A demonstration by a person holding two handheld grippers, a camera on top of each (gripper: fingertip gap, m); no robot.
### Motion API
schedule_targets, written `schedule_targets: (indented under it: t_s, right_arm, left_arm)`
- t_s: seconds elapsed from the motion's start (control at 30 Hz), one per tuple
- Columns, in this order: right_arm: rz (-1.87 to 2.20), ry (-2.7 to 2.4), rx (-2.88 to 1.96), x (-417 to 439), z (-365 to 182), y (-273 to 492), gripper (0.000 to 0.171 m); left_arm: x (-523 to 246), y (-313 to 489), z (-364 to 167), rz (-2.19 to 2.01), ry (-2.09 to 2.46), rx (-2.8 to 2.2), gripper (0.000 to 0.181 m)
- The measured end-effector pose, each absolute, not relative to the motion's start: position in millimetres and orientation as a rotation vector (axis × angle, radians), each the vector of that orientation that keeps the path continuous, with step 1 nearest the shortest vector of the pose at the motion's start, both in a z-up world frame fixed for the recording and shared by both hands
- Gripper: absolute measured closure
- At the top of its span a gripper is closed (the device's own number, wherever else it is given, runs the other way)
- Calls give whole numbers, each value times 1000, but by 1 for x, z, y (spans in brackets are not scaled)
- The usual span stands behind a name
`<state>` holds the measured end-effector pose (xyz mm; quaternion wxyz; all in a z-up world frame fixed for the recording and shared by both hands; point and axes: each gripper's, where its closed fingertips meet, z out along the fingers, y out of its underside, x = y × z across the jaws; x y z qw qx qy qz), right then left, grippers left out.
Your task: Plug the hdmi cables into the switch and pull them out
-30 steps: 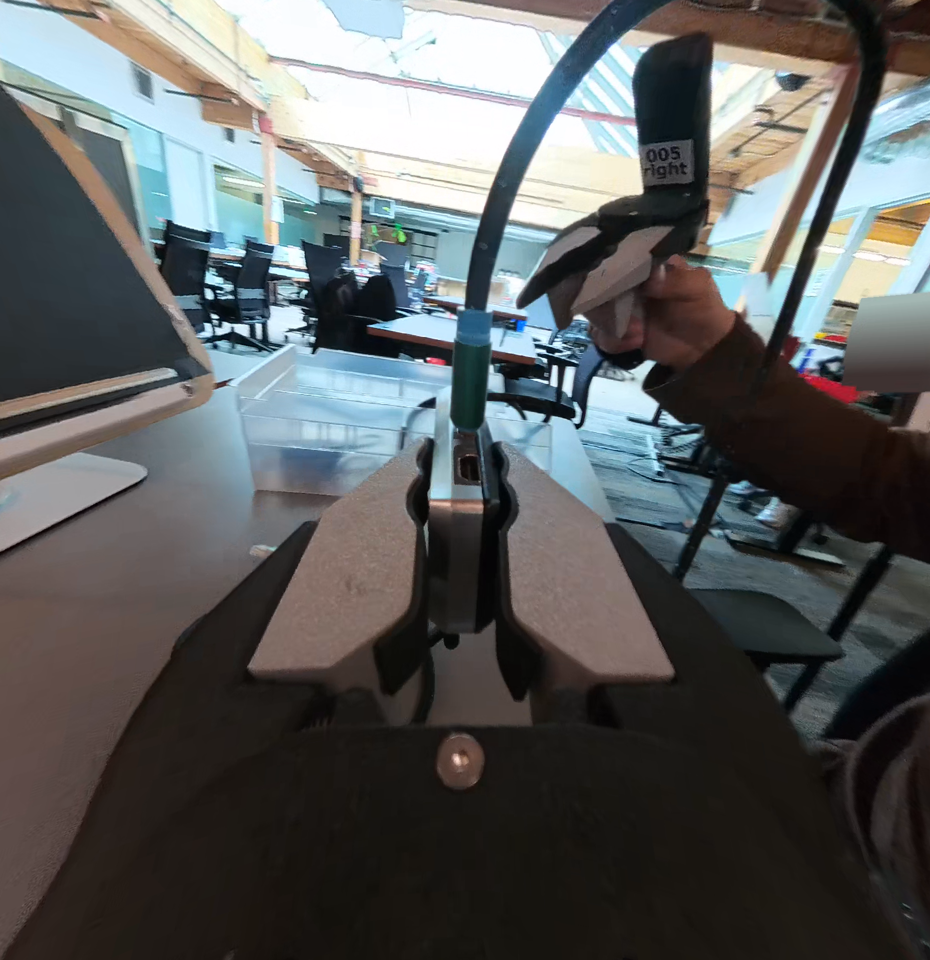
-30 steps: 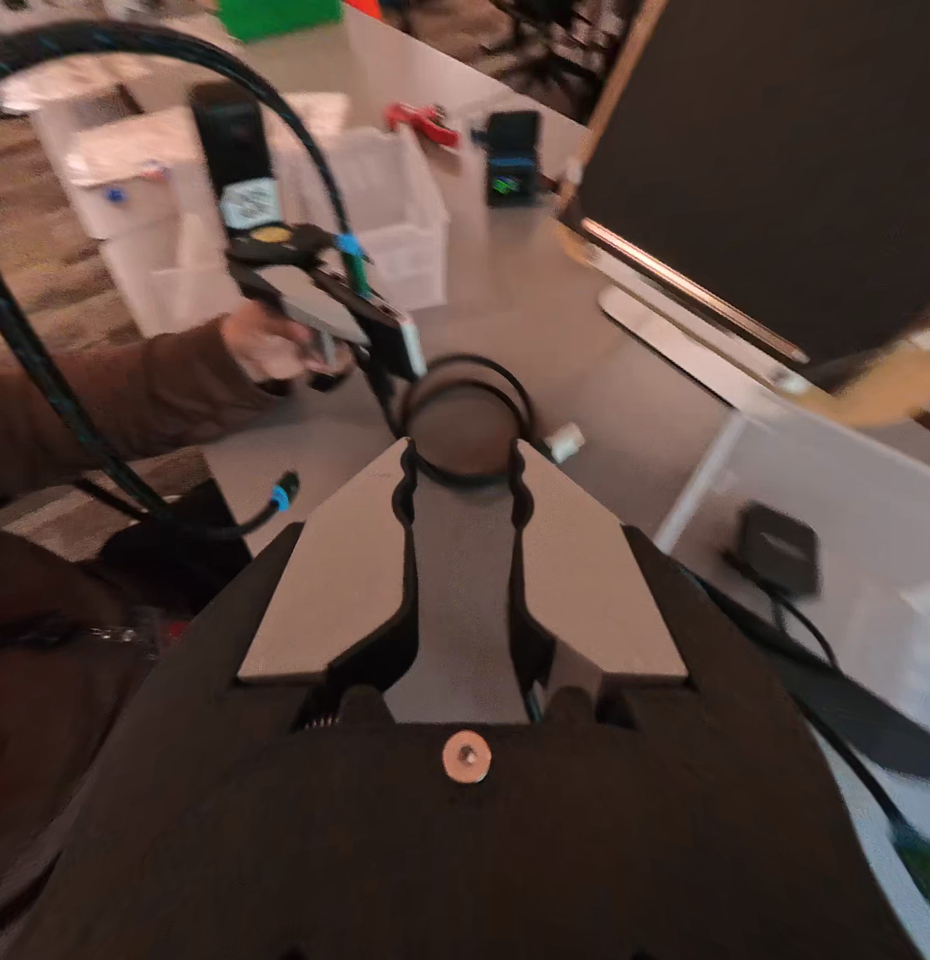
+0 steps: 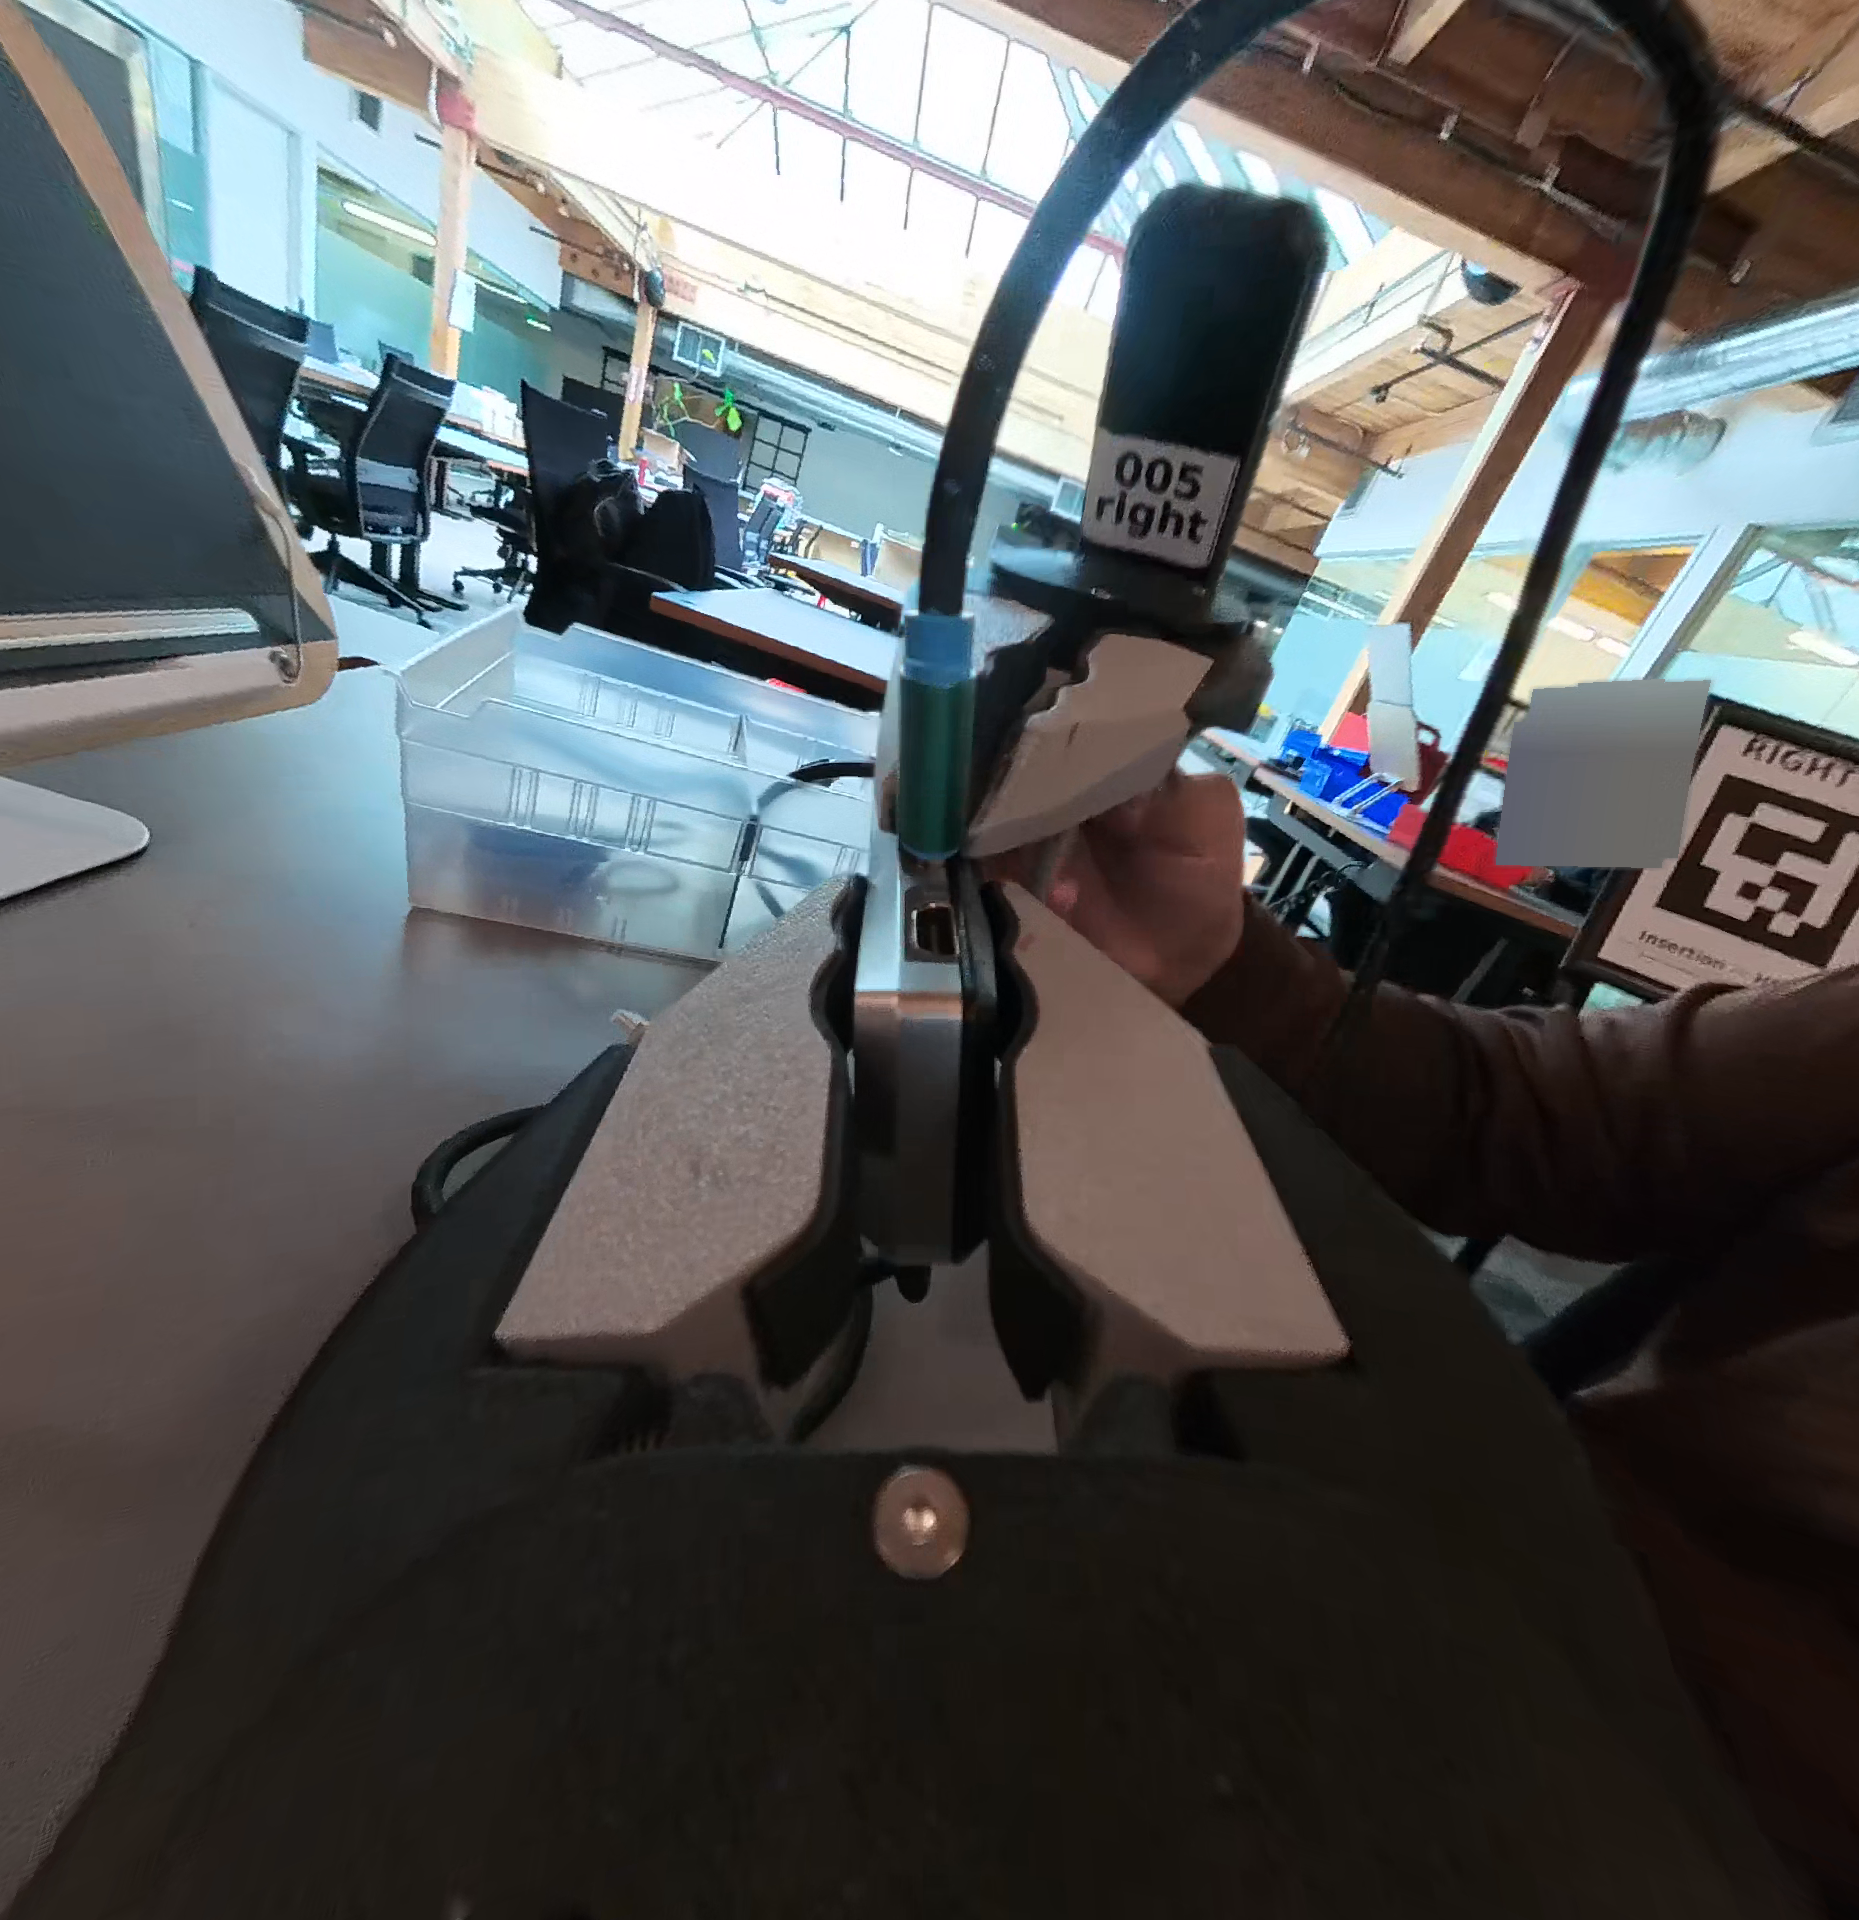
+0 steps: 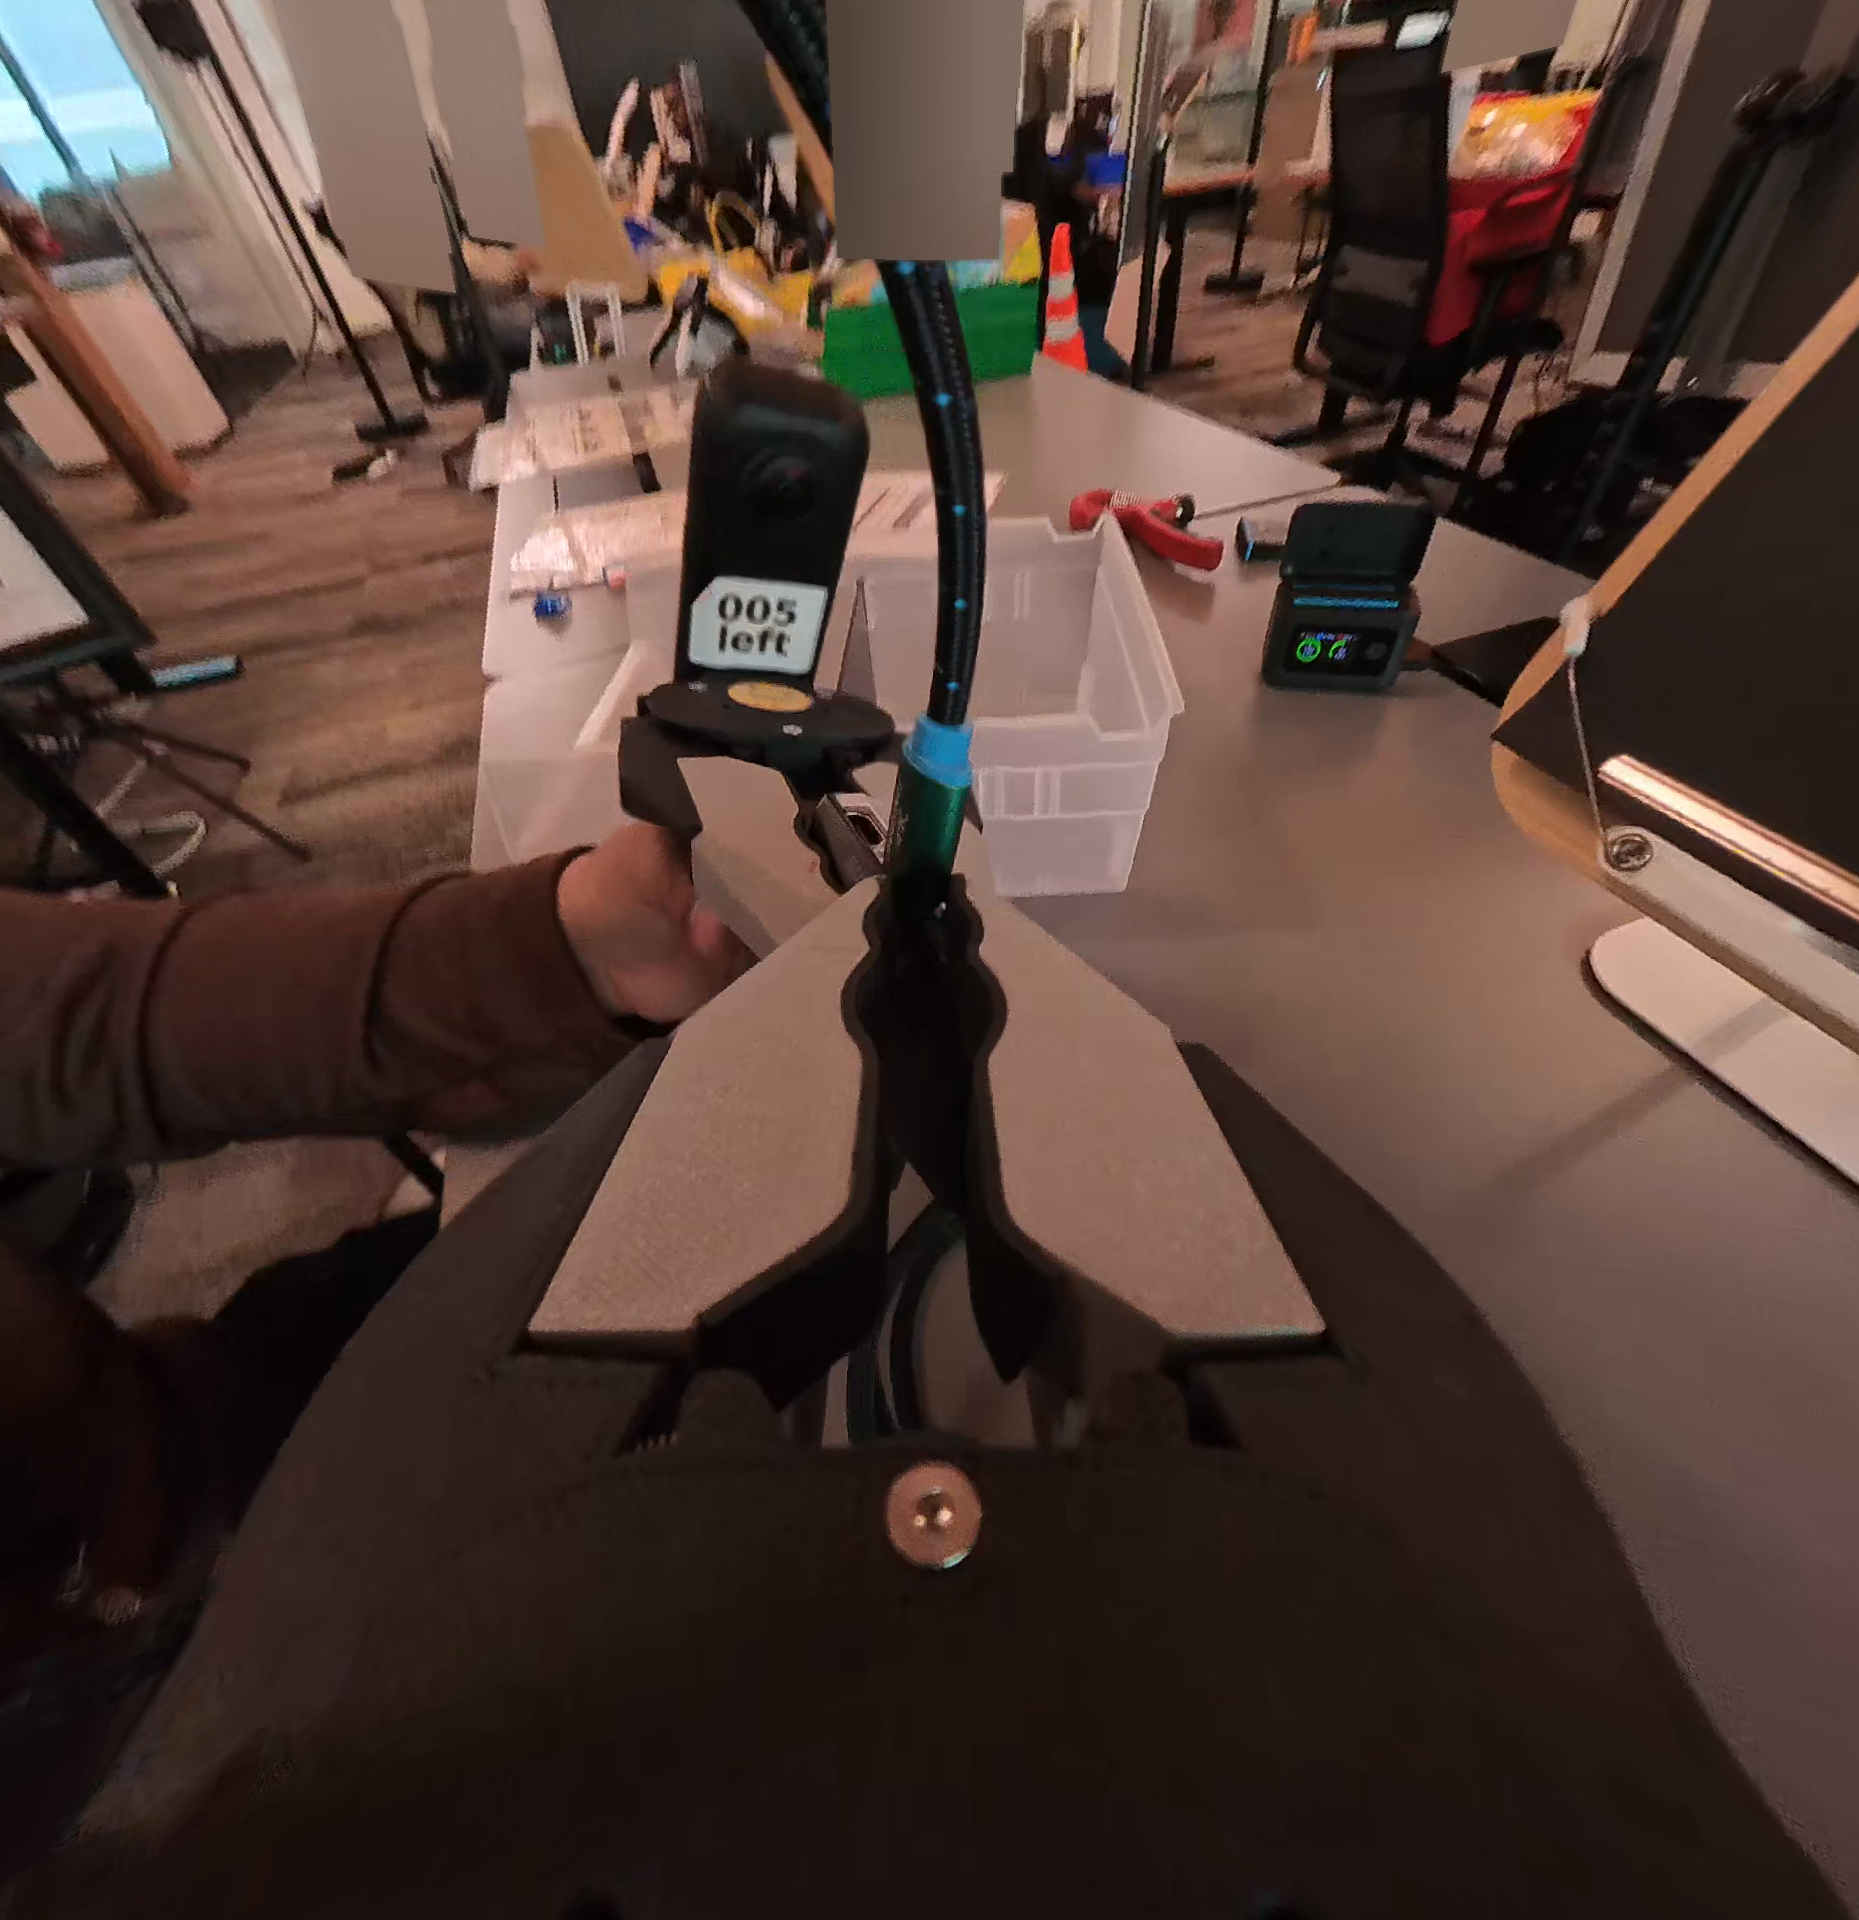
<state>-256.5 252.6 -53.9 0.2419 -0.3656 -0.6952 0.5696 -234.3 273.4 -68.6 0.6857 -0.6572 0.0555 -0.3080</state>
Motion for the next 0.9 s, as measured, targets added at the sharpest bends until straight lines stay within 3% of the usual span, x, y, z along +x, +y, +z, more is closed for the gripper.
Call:
schedule_targets:
  t_s: [0.37,0.63,0.73,0.9]
  right_arm:
    - [1841,-1813,-980,-252,-39,249,171]
    - [1599,-1938,-1011,-251,-52,257,171]
    - [1566,-1940,-1038,-253,-52,262,162]
    - [1573,-1984,-1032,-253,-52,257,166]
  left_arm:
    - [-234,273,-66,-706,116,-1466,161]
    - [-233,273,-67,-735,108,-1462,161]
    - [-231,273,-66,-735,118,-1458,161]
    - [-231,273,-66,-737,117,-1459,161]
